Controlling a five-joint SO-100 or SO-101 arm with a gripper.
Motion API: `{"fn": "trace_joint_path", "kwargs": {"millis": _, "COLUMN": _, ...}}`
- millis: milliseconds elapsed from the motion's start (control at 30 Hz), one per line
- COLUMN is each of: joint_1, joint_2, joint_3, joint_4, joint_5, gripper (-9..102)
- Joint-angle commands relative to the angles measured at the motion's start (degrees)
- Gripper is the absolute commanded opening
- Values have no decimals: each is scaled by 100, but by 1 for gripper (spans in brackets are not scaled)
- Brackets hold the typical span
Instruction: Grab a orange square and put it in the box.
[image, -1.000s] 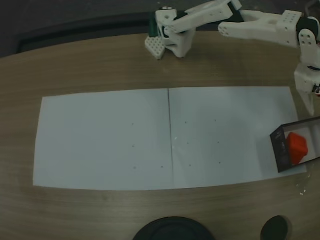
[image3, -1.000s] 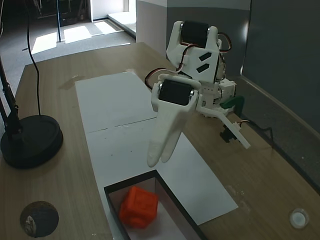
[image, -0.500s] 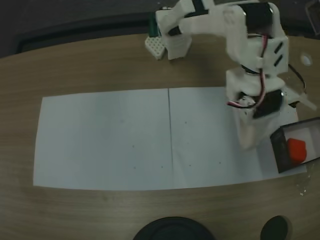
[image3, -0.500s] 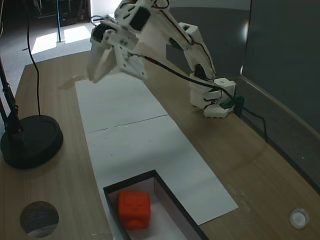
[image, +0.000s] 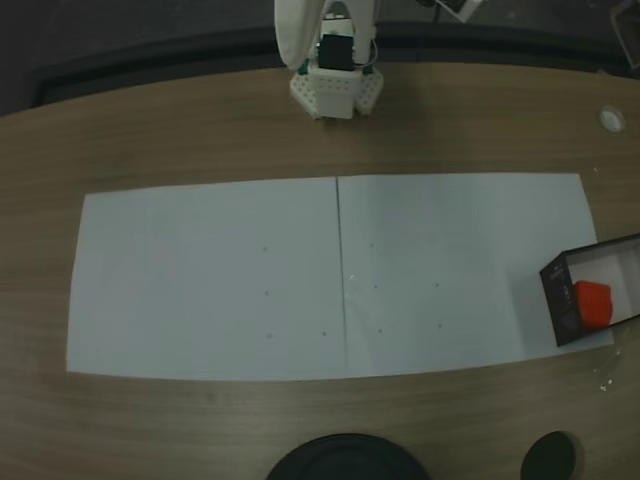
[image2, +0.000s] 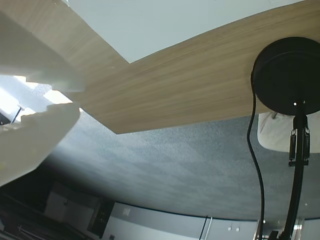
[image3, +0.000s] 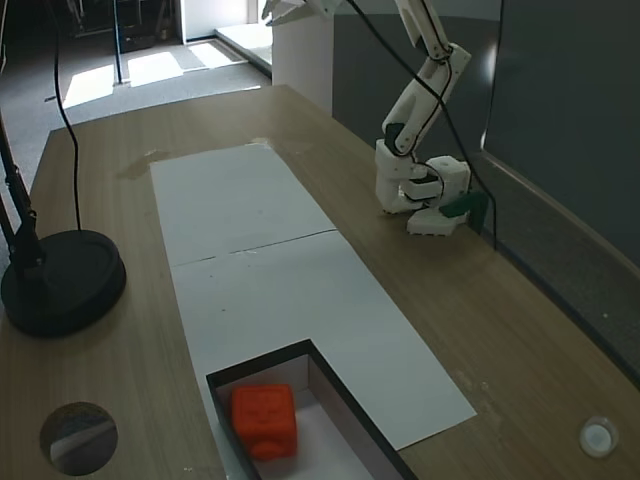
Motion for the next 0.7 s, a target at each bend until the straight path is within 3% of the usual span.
{"fn": "trace_joint_path", "kwargs": {"millis": 0, "joint_1": -9, "joint_2": 1670, "joint_3": 1582, "joint_4": -308, "joint_5": -237, "gripper": 0}}
{"fn": "trace_joint_path", "kwargs": {"millis": 267, "joint_1": 35, "joint_2": 4298, "joint_3": 4975, "joint_4": -1714, "joint_5": -475, "gripper": 0}}
{"fn": "trace_joint_path", "kwargs": {"millis": 667, "joint_1": -26, "joint_2": 5537, "joint_3": 7400, "joint_4": -3472, "joint_5": -422, "gripper": 0}}
